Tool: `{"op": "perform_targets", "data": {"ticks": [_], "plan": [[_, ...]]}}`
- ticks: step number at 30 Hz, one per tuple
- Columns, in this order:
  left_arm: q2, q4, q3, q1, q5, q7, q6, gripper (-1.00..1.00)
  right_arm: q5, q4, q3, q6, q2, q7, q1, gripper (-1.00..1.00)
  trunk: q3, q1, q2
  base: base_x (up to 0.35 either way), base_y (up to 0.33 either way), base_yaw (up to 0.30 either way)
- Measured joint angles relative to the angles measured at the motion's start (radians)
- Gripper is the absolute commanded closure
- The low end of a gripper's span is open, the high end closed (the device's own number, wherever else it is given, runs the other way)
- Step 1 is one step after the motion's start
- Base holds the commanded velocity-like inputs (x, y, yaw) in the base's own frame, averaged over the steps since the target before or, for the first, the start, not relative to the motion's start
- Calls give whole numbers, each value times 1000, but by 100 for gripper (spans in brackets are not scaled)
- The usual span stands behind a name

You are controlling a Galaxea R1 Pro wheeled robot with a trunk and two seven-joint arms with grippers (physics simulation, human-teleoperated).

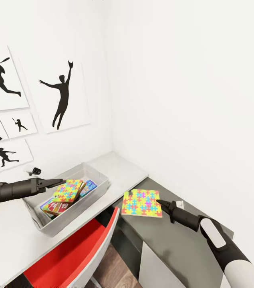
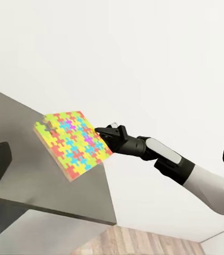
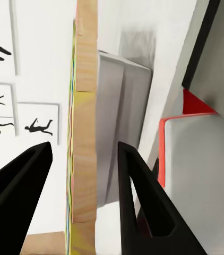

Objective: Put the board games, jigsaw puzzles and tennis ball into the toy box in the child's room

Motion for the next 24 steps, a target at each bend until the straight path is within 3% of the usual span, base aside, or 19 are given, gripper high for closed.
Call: {"op": "perform_targets", "data": {"ticks": [7, 8, 11, 16, 24], "plan": [[1, 0, 1, 0, 0, 0, -1, -100, 0, 4, 0, -2, -9, 1, 0, 100, 0, 0, 0, 0, 0, 174], [2, 0, 4, 1, 0, 0, -1, -100, -5, 0, -2, -1, -28, 19, 0, 100, 0, 0, 0, 0, 0, 10], [3, 0, 5, 1, 0, 0, -1, -100, -4, -7, -1, 0, -44, 44, 0, 100, 0, 0, 0, 0, 0, 5], [43, 0, 5, 3, 6, 0, -1, -100, -2, -109, 3, 10, -57, 94, 1, 100, 0, 0, 0, 0, 0, 1], [50, 0, 4, 4, 6, 0, 0, -100, 4, -143, 7, 9, -59, 101, 0, 100, 0, 0, 0, 0, 0, 0]]}}
